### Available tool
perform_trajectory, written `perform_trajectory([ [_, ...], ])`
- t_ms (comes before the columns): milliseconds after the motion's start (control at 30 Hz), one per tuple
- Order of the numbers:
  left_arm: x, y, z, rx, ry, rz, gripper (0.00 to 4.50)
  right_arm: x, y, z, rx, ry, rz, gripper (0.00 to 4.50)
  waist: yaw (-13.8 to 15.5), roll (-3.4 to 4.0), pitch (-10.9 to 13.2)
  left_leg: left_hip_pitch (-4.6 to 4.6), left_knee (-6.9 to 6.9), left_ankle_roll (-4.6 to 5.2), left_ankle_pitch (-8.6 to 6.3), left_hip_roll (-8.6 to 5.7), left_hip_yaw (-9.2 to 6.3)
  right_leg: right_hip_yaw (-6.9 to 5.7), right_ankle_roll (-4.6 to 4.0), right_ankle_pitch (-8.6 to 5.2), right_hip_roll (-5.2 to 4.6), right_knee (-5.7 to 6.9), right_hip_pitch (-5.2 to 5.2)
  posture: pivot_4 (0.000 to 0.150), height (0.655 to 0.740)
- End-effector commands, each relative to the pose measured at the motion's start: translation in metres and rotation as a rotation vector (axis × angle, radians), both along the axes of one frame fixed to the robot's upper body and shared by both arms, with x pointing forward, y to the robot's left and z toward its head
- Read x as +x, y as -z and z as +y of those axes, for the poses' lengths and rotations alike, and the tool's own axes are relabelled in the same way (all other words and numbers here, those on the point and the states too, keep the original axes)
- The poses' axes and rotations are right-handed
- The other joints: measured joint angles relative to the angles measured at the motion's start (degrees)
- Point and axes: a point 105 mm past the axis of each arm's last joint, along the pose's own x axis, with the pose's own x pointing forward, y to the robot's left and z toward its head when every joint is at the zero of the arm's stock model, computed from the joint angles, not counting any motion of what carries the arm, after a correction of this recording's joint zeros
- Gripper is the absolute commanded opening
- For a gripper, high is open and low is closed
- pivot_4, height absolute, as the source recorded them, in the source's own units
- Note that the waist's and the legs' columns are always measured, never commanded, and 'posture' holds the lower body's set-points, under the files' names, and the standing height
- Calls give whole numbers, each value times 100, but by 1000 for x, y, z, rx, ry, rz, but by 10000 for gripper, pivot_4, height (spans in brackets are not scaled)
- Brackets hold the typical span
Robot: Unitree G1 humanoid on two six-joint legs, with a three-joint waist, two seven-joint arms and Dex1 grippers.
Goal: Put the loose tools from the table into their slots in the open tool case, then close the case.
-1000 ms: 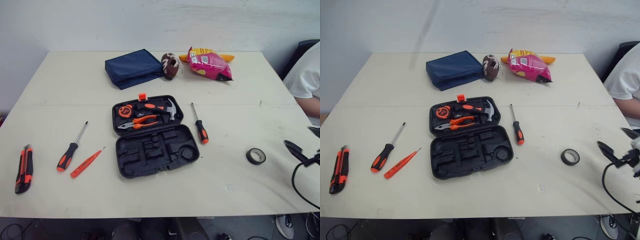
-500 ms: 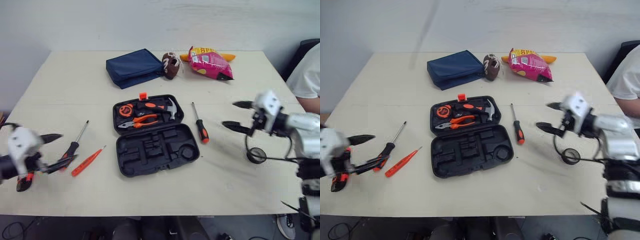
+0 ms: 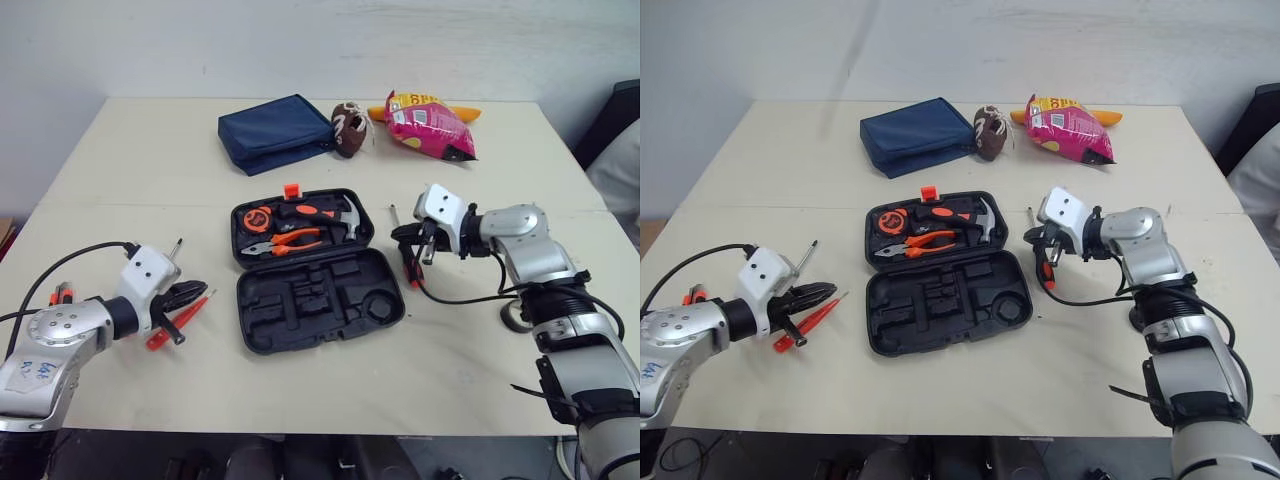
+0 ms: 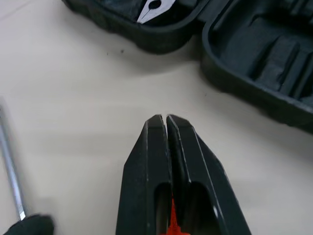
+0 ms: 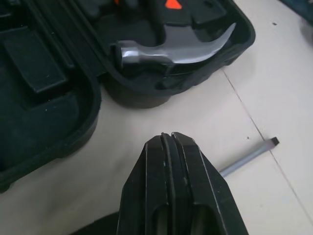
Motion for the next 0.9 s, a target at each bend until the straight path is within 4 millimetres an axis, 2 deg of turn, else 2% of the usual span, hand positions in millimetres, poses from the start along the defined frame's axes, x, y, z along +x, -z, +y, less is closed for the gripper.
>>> perform_trajectory([
  [33, 4, 1, -6, 22, 3, 1, 725, 1, -7, 8, -36, -39, -55, 1159, -1, 0, 0, 0, 0, 0, 0, 0, 0, 0, 0, 0, 0, 1, 0, 1500, 7400],
  [100, 6, 3, -8, 32, 10, 5, 725, 1, -5, 11, -56, -45, -69, 1159, -1, 0, 0, 1, -1, -2, 1, 0, 0, 0, 0, 0, 1, 3, -1, 1500, 7400],
  [200, 13, 6, -12, 25, -16, 18, 725, 0, -2, 25, -33, -70, -66, 1159, 2, 0, 0, 2, -2, -5, 3, 1, 0, 0, 0, 0, 1, 5, -1, 1500, 7400],
  [400, 21, 10, -23, 5, -11, 43, 725, -2, 7, 34, -40, -88, -56, 1159, 10, 0, 0, 3, -1, -5, 4, 0, 0, -1, 0, 0, 1, 7, -1, 1500, 7400],
  [567, 27, 9, -35, 3, 33, 43, 725, -6, 11, 39, -38, -111, -52, 1159, -9, 0, 0, 4, 1, -8, 5, 1, 0, 0, 0, 0, 3, 11, 0, 1500, 7400],
  [733, 31, 10, -39, -3, 53, 49, 725, -12, 12, 39, -39, -140, -55, 1159, 3, 0, 0, 6, -3, -15, 9, 4, -1, 0, -1, -1, 6, 11, -2, 1500, 7400],
  [900, 28, 16, -37, 23, 105, 66, 725, -30, 17, 37, -51, -210, -23, 1159, 26, 0, 0, 5, -3, -15, 9, 2, 0, 0, -1, -1, 5, 9, -1, 1500, 7400],
])
